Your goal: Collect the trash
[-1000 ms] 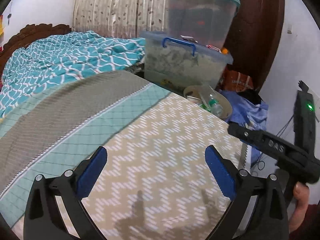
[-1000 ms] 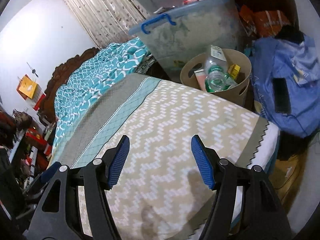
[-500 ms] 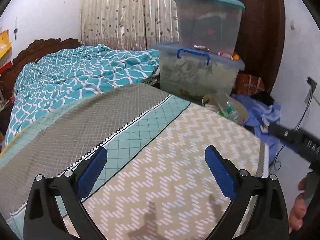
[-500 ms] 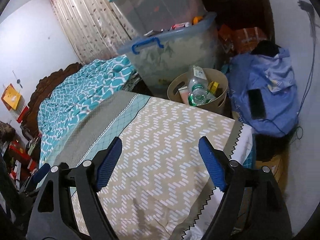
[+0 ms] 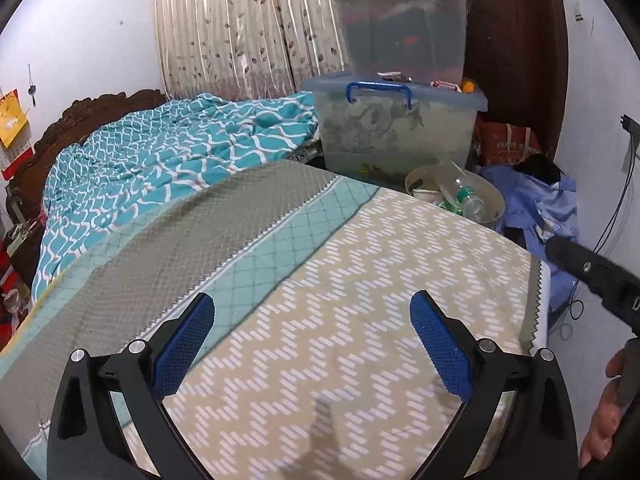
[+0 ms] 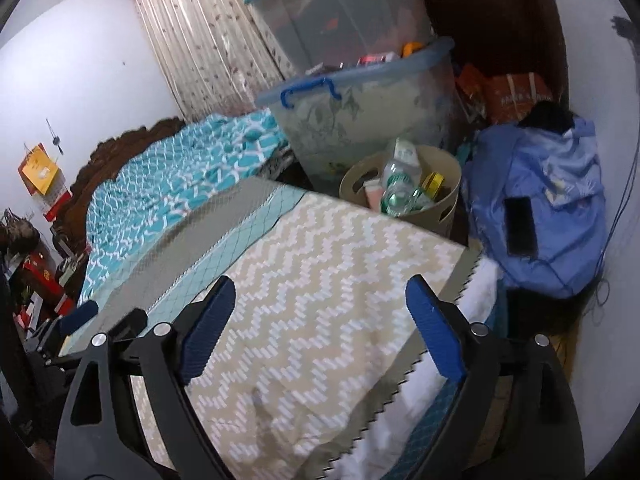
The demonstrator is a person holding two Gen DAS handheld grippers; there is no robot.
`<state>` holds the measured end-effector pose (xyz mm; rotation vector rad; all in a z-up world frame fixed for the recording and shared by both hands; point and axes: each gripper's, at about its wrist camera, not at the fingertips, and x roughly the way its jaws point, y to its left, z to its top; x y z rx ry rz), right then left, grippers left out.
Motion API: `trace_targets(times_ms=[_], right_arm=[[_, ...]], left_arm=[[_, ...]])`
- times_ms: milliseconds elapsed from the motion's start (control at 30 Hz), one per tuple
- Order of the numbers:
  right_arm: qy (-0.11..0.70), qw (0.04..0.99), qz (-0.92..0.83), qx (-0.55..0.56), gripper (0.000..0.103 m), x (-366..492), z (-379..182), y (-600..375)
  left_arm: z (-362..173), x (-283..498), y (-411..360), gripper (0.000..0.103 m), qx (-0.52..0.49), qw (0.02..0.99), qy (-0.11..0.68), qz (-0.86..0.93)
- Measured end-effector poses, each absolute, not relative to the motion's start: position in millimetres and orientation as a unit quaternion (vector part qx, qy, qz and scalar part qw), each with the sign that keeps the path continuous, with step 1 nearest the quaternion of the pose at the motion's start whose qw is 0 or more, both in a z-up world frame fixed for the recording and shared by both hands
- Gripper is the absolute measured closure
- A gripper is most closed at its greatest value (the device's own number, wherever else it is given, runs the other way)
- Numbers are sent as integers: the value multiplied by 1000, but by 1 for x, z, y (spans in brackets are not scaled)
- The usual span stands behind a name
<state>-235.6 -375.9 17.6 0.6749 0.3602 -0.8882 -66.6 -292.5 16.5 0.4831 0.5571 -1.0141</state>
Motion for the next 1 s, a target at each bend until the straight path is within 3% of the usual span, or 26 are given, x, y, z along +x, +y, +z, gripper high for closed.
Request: trace_targets(times_ms=[467, 1000], right_arm=[[127, 852, -396, 319, 15, -268, 5, -392], [126, 856, -376, 332, 15, -273, -4, -399]], left_arm=[[19, -126, -319, 9, 258, 827, 263, -425], [19, -139, -322, 9, 262, 844, 251, -395]])
